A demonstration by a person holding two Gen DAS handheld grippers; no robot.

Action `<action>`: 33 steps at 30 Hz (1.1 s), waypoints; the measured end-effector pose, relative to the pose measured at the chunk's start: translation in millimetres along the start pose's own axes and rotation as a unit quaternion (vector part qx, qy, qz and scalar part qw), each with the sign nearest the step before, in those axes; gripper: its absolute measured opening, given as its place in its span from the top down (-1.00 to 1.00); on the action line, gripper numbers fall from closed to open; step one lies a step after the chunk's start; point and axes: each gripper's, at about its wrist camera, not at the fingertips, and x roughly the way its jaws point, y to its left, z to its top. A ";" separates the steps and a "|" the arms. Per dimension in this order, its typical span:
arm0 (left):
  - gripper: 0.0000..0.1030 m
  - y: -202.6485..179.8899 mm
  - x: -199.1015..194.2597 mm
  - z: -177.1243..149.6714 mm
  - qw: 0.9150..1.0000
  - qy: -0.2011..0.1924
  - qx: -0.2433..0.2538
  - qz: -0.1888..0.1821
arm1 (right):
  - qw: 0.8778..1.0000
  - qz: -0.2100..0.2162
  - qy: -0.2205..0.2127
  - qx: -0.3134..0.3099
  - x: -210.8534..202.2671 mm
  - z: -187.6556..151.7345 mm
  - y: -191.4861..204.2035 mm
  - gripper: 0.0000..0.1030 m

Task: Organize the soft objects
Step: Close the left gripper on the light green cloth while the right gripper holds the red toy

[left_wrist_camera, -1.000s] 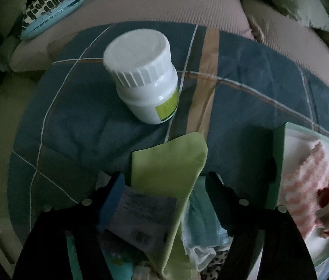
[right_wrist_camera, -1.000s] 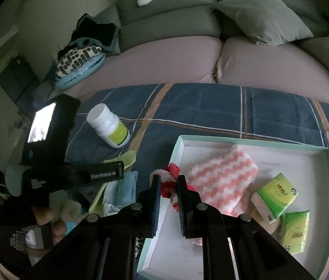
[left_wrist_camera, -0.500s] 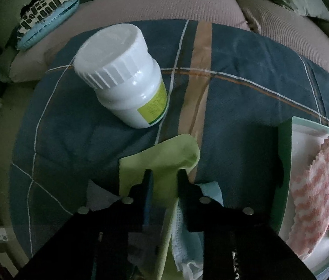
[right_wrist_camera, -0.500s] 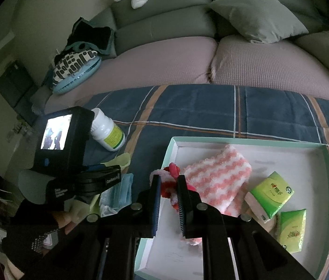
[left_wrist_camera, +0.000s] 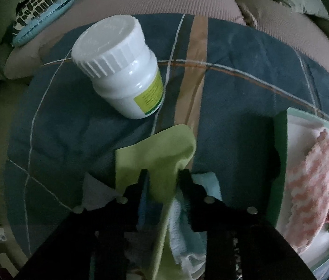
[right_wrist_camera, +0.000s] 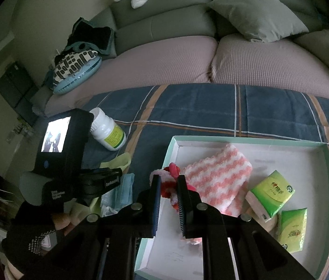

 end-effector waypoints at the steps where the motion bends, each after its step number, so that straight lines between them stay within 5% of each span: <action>1: 0.39 0.7 0.9 1.5 1.000 0.000 0.002 0.003 | 1.000 0.000 0.000 0.000 0.0 0.4 -0.1 0.72; 8: 0.40 -1.4 5.9 -12.8 0.999 0.002 0.020 0.039 | 1.000 0.002 0.001 0.001 -0.3 -1.3 1.5 0.72; 14: 0.80 4.7 5.1 -9.5 1.000 -0.012 -0.001 0.025 | 1.000 0.002 0.001 0.001 0.4 -1.7 1.9 0.72; 33: 0.89 42.1 -33.1 -2.5 0.994 -0.080 -0.070 -0.028 | 1.000 0.006 0.001 0.003 -0.4 0.0 0.7 0.72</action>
